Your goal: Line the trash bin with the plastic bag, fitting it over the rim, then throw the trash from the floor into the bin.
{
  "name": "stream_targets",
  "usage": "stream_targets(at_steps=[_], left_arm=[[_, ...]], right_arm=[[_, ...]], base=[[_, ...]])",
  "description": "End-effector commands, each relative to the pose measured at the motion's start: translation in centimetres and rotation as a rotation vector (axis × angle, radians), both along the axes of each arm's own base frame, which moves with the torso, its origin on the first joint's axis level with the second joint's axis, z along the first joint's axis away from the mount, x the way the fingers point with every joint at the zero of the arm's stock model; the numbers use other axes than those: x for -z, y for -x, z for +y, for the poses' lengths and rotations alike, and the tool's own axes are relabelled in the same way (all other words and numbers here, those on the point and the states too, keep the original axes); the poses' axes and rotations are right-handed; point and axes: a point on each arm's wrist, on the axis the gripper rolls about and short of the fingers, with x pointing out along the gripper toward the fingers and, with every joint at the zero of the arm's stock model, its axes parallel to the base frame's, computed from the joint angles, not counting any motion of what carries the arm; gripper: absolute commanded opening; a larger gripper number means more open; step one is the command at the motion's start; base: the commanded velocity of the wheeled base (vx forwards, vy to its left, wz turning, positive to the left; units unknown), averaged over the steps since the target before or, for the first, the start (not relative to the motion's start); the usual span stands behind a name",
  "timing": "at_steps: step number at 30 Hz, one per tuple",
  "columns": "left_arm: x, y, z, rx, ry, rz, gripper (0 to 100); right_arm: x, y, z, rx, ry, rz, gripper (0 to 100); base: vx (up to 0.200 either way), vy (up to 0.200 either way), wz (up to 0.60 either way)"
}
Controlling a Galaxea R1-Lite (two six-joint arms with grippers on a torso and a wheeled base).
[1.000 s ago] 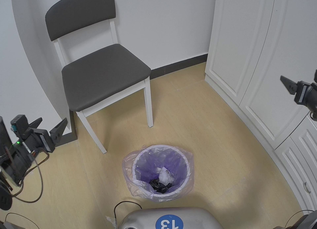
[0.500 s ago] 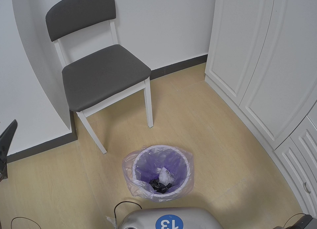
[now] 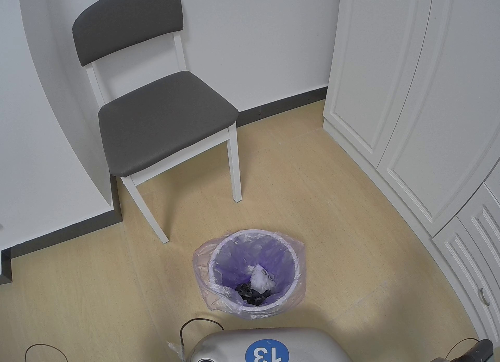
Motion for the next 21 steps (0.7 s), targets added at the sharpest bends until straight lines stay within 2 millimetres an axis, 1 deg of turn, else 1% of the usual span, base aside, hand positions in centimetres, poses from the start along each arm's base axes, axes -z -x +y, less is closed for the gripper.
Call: stream_targets(at_steps=[1,3,7,12,13,14,17,21], left_arm=[[4.3,-0.6,-0.5,-0.015,-0.024,0.042,100],[5.7,-1.2,-0.7,0.009,-0.038,0.043,100],[7.4,-2.6,-0.6,-0.019,-0.026,0.05,100],[10.4,-4.3,-0.6,-0.027,-0.033,0.09,100],[10.5,-4.3,-0.6,-0.025,-0.033,0.093,100],[11.6,-4.7,-0.6,-0.023,-0.034,0.122,100],[12.0,-4.9,-0.6,-0.019,-0.028,0.136,100],[12.4,-4.9,-0.6,-0.007,-0.051,0.16,100]], right_arm=[[2.8,-1.6,0.1,0.004,0.036,0.002,100],[3.6,-2.4,0.1,-0.029,0.051,-0.037,100],[5.2,-3.5,0.3,-0.107,0.077,-0.053,100],[7.7,-4.5,0.4,-0.15,0.086,0.028,100],[7.7,-4.5,0.4,-0.15,0.086,0.031,100],[8.2,-4.6,0.4,-0.158,0.081,0.075,100],[9.0,-4.7,0.4,-0.155,0.077,0.158,100],[9.0,-4.7,0.5,-0.165,0.075,0.161,100]], base=[[0.0,0.0,0.0],[0.0,0.0,0.0],[0.0,0.0,0.0],[0.0,0.0,0.0],[0.0,0.0,0.0],[0.0,0.0,0.0],[0.0,0.0,0.0],[0.0,0.0,0.0]])
